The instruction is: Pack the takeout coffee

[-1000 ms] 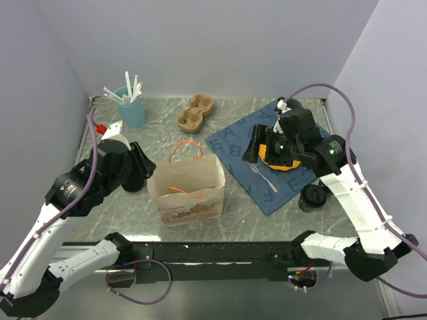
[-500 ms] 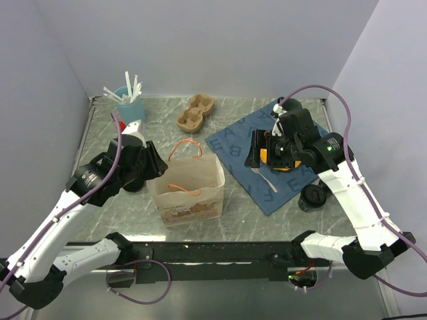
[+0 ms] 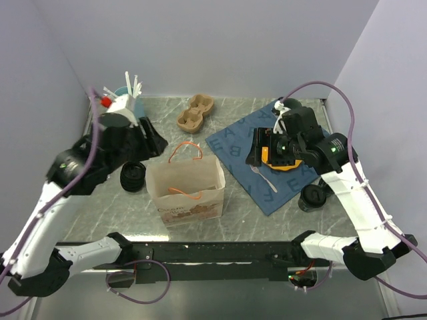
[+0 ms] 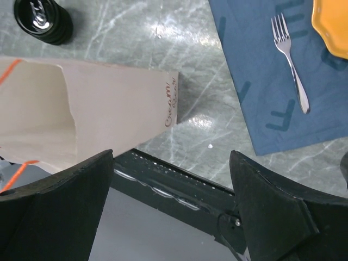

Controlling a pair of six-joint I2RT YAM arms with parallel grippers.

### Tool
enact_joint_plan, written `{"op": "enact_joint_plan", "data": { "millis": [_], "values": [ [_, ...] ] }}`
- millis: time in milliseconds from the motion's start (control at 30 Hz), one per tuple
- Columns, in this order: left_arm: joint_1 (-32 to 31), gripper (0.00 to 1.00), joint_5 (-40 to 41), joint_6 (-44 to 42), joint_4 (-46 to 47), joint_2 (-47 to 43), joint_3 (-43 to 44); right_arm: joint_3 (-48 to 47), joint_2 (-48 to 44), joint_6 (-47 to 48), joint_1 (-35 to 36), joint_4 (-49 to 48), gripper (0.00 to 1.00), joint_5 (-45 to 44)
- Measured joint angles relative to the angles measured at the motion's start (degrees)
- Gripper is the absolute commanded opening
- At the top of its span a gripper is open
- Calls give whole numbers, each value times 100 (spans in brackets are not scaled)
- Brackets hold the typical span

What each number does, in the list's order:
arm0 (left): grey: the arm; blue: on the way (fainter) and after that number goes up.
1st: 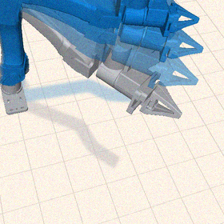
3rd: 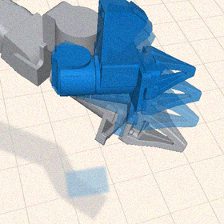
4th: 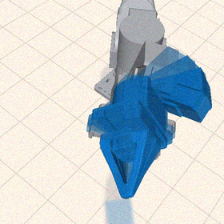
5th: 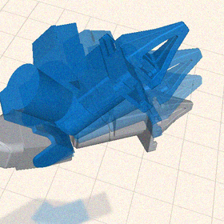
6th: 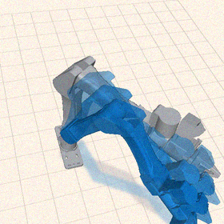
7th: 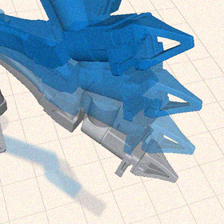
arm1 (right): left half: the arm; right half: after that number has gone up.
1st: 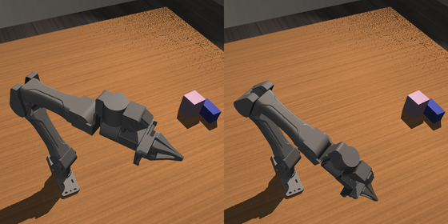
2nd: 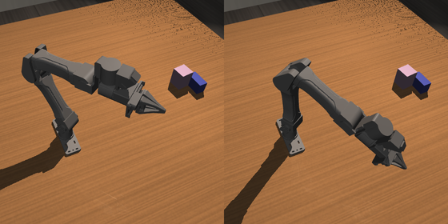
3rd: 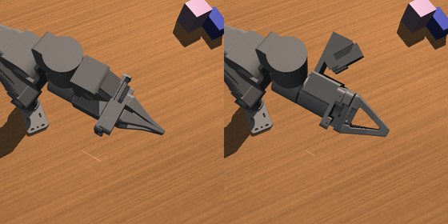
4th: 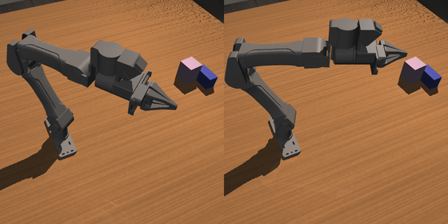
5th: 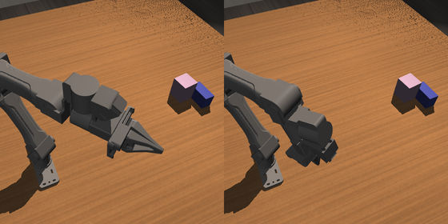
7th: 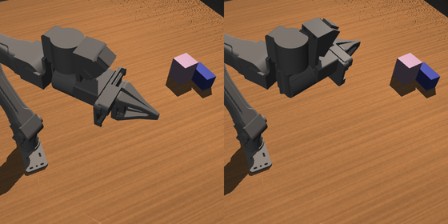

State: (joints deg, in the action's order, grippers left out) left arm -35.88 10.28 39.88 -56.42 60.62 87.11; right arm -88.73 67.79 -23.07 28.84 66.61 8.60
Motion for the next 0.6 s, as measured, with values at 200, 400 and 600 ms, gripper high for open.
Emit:
{"op": "enact_joint_plan", "data": {
  "millis": [200,400,600],
  "values": [
    [0,67,678,549,-1021,-433,424,33,-120,-190,-2,-76,88,-33],
    [0,64,868,1095,-1805,-1088,-122,184,-243,-459,-2,-72,88,-57],
    [0,56,787,1213,-1663,-1517,-946,155,-160,-470,-2,-15,89,66]
  ]
}}
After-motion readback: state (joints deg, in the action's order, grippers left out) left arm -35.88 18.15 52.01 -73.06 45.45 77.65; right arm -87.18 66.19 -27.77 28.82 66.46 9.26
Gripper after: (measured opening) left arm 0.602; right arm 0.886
